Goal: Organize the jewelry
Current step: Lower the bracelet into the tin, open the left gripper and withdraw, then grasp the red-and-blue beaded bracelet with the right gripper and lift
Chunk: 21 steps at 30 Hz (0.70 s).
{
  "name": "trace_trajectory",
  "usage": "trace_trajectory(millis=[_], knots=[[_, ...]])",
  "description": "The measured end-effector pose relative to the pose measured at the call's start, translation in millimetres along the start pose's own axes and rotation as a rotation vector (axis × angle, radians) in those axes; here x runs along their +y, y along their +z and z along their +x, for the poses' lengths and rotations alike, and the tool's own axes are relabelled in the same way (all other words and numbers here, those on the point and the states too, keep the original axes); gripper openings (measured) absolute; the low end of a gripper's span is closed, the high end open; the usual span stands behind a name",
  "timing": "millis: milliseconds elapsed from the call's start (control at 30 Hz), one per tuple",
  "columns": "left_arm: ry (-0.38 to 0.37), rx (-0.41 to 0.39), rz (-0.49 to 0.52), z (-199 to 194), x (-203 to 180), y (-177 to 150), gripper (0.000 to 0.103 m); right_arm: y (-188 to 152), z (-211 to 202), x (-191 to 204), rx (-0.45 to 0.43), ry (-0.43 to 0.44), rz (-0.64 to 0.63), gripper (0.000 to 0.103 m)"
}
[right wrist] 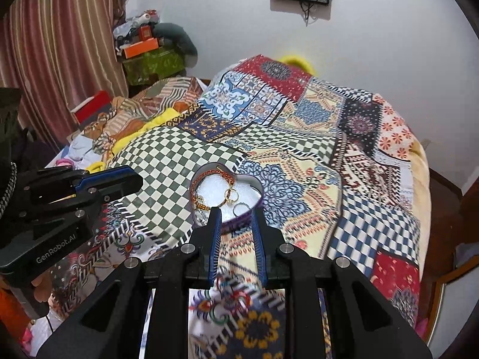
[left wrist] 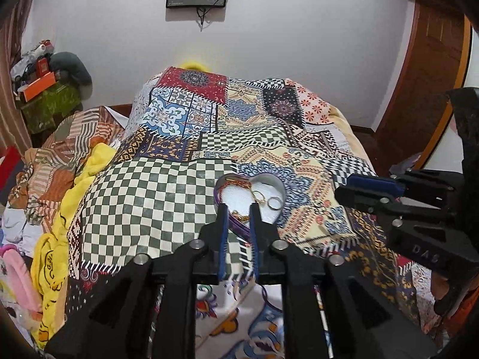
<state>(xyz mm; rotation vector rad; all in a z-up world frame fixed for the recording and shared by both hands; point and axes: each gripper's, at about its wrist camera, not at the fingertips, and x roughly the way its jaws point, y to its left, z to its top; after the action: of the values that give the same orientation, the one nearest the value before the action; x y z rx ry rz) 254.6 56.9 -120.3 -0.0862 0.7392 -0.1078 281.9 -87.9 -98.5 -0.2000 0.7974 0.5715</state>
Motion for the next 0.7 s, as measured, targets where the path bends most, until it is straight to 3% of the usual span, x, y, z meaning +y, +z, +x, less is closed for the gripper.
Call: trace_trajectory(millis=[67, 133, 167, 467, 700], knots=[[-0.001, -0.002, 0.006, -6.2, -5.1, -3.0, 0.023, -3.4, -8.6, -2.6, -0.012, -0.004, 0.010, 0.024], [-0.004, 0.000, 0.013, -11.5, -11.1, -6.0, 0.024, -8.2, -17.9, -6.1, -0.031, -0.019, 0.023, 0.039], [-0.008, 0.003, 0.016, -13.2, -13.7, -7.2, 0.024, -10.2, -21.1, -7.8, -0.038, -0.026, 0.028, 0.040], [-0.043, 0.050, 0.054, -14.4, -36.0, -24.1, 0.026, -35.8, -34.0, -23.2, -0.027, -0.037, 0.084, 0.040], [-0.081, 0.135, 0.080, 8.4, -50.7, -47.7, 0.026, -57.3, -25.8, -32.6, 0.024, -0.017, 0.124, 0.040]])
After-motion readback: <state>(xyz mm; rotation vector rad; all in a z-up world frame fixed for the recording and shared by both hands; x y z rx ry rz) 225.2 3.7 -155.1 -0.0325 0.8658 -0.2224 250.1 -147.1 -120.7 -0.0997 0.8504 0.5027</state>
